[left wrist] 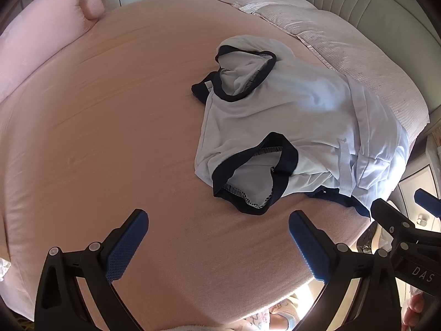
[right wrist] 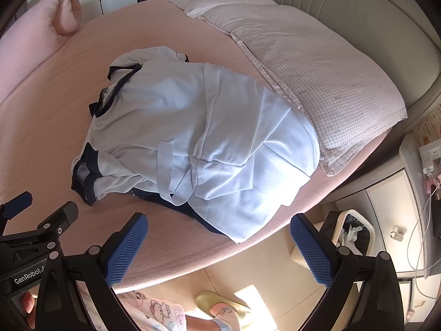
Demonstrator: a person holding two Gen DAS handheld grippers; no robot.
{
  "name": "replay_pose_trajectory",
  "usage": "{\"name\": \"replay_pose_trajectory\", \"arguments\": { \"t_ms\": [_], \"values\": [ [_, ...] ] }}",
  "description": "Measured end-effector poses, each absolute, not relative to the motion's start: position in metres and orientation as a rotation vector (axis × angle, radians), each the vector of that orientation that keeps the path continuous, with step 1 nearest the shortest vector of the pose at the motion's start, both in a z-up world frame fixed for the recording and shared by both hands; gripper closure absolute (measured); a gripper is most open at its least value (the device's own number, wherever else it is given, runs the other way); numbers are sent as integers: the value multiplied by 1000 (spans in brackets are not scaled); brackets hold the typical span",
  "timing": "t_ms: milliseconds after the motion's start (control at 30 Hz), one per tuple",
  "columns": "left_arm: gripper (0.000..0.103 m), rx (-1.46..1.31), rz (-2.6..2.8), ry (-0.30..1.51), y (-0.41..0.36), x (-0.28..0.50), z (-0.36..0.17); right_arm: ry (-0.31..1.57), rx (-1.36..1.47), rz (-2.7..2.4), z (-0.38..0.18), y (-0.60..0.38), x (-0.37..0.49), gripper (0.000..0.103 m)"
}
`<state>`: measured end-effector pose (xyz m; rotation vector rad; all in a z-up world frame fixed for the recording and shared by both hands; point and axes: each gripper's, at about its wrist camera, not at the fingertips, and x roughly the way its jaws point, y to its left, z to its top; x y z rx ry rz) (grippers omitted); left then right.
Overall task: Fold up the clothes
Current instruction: 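Lower both grippers onto the shirt hem and close them on it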
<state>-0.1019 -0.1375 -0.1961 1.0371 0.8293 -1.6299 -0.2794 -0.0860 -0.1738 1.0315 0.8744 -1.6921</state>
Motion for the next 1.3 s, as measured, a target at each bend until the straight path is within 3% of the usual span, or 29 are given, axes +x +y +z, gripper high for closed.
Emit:
{"name": "replay_pose_trajectory", "arguments": {
  "t_ms": [700, 1033, 1300],
  "values": [
    [0, 1054, -1648, 740, -162, -115, -221, 874, 1123, -1687, -215, -106, -302, 0],
    [0, 992, -1738, 886, -160, -116, -220, 760, 1185, -1680, -226, -112, -312, 1],
    [2, 986, -1769, 885, -158, -133, -226, 761, 1164, -1712, -225, -112, -312, 24]
  ]
}}
